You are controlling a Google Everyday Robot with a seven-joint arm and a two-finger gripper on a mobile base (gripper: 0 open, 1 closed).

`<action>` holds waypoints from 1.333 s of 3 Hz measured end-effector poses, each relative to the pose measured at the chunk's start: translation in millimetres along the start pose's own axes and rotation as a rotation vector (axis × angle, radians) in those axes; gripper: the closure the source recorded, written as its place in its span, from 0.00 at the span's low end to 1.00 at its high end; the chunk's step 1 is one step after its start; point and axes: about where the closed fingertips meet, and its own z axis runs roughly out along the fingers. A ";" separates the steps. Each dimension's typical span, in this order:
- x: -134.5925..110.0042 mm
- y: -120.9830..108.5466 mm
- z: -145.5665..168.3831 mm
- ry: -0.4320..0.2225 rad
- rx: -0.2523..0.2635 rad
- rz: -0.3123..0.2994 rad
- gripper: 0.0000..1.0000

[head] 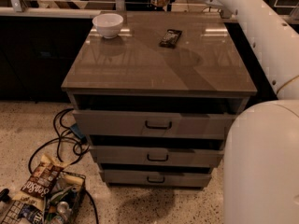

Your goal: Place orange can into white bowl

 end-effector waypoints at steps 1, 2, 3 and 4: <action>8.9 28.8 18.4 0.017 -0.049 -0.002 1.00; 10.1 31.8 24.3 0.019 -0.060 -0.003 1.00; 11.1 42.3 45.7 0.027 -0.090 -0.017 1.00; 13.9 52.1 66.9 0.030 -0.119 -0.024 1.00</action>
Offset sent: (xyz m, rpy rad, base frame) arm -0.0026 0.0303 -0.0096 -0.0058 0.0138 0.0441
